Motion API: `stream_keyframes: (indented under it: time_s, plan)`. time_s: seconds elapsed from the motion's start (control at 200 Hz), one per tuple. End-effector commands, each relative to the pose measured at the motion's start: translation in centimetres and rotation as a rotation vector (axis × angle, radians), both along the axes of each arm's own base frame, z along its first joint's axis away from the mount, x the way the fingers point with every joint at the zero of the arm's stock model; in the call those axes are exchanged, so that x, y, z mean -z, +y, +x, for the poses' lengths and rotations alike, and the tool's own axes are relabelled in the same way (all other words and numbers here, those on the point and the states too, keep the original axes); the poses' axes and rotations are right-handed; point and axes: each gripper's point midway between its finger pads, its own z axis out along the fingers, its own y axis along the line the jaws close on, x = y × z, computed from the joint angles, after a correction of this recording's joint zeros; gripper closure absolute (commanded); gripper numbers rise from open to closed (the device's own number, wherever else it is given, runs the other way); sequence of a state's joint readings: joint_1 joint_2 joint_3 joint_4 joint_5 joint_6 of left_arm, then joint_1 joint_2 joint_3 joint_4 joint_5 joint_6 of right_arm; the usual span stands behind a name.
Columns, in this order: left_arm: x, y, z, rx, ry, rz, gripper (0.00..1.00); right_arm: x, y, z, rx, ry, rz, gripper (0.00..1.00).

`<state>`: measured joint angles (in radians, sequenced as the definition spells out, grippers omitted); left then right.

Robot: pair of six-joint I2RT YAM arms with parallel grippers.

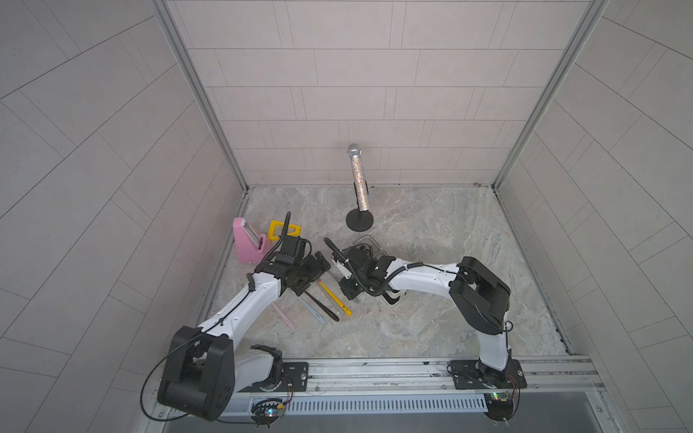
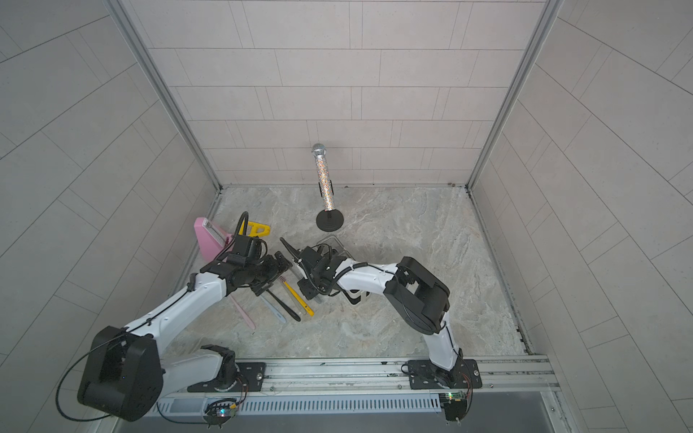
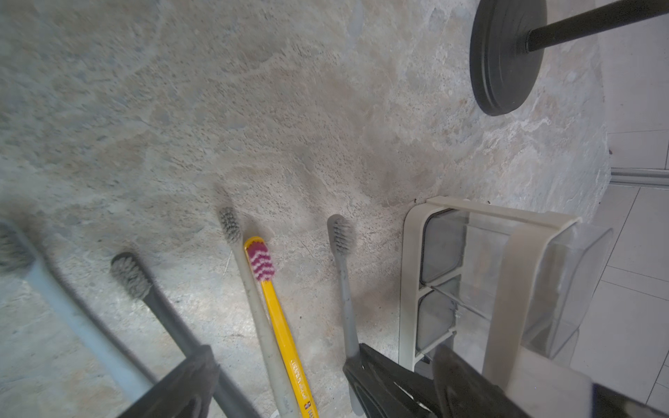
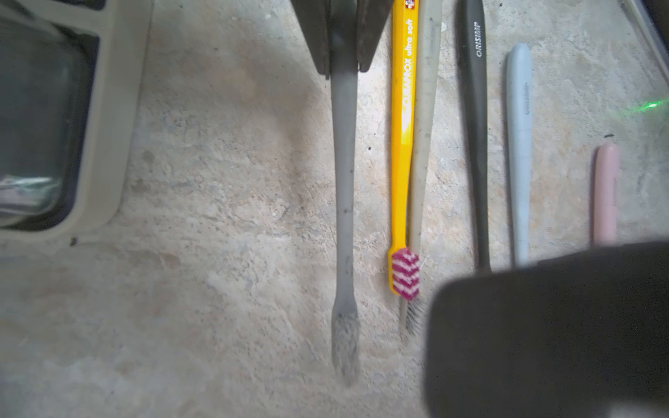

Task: Place the toothbrush into the toothbrush holder
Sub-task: Pick up the toothbrush from the center of the board.

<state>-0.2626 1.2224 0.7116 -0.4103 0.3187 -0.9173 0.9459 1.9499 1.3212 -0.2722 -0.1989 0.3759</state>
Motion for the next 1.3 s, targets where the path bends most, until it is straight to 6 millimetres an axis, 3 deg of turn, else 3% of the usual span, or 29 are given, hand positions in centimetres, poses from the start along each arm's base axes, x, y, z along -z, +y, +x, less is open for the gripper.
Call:
stream_keyframes:
  time_s: [0.0,0.305,0.475,0.686,0.946,1.296]
  plan:
    - [0.3,-0.3,0.4,-0.013,-0.008,-0.007,0.04,-2.1,0.2,0.1,0.016,-0.011,0.055,0.95]
    - [1.1,-1.4,0.9,-0.004,-0.001,-0.012,0.10,-3.4,0.4,-0.4,0.017,-0.003,0.115,0.95]
    - [1.2,-1.5,1.2,-0.007,-0.008,-0.003,0.23,-4.4,0.9,-0.9,0.015,0.016,0.164,0.95]
    - [1.7,-2.1,1.6,-0.010,-0.010,-0.013,0.26,-4.8,1.3,-1.4,0.017,0.048,0.223,0.95]
    - [2.2,-2.6,1.9,-0.015,-0.008,-0.024,0.56,-5.5,1.6,-2.0,0.014,0.065,0.277,0.95]
    - [2.5,-2.6,2.1,-0.012,-0.007,-0.003,0.78,-6.3,2.0,-2.7,-0.002,0.077,0.305,0.95]
